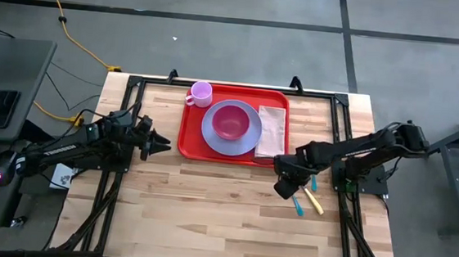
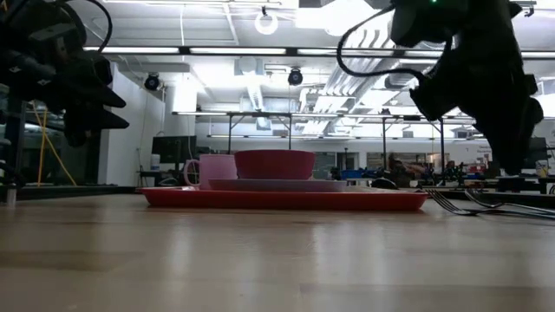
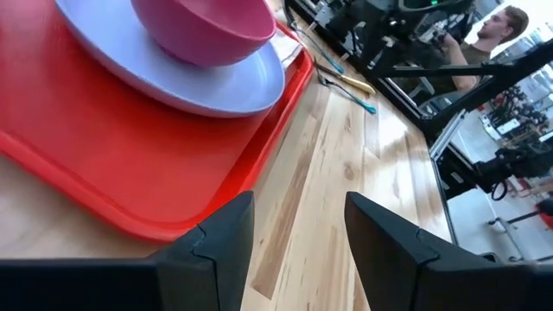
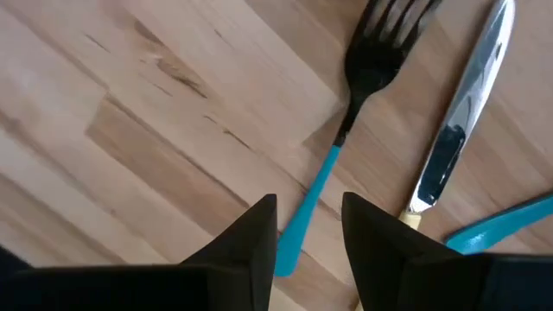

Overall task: Set up tray
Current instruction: Put the fork on the napkin on the tray

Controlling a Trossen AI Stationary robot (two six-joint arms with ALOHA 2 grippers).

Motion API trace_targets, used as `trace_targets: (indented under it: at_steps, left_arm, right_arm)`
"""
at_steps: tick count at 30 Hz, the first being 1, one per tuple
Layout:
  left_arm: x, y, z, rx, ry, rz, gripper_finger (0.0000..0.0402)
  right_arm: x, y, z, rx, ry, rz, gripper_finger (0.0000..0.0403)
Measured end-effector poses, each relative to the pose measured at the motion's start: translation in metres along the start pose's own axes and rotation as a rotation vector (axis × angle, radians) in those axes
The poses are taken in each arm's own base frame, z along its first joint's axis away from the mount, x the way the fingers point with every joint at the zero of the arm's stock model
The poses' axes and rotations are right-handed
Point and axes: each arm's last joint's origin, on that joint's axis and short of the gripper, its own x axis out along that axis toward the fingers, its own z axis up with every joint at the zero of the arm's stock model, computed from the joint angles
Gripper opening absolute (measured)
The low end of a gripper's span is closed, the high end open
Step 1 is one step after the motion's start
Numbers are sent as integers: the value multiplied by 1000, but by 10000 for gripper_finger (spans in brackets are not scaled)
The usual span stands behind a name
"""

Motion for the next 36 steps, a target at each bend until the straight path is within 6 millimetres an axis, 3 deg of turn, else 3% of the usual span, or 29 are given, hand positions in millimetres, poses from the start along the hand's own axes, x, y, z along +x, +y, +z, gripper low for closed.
trace_targets:
  at_steps: [19,36]
  left_arm:
    - [-1,-10,14,331,-141,-92,211]
    - [-1,-5,11,320,-130,8,211]
  right_arm:
    - [4,-1,3,-14,-86,-14,110]
    - [4,-3,3,20,-106,-44,110]
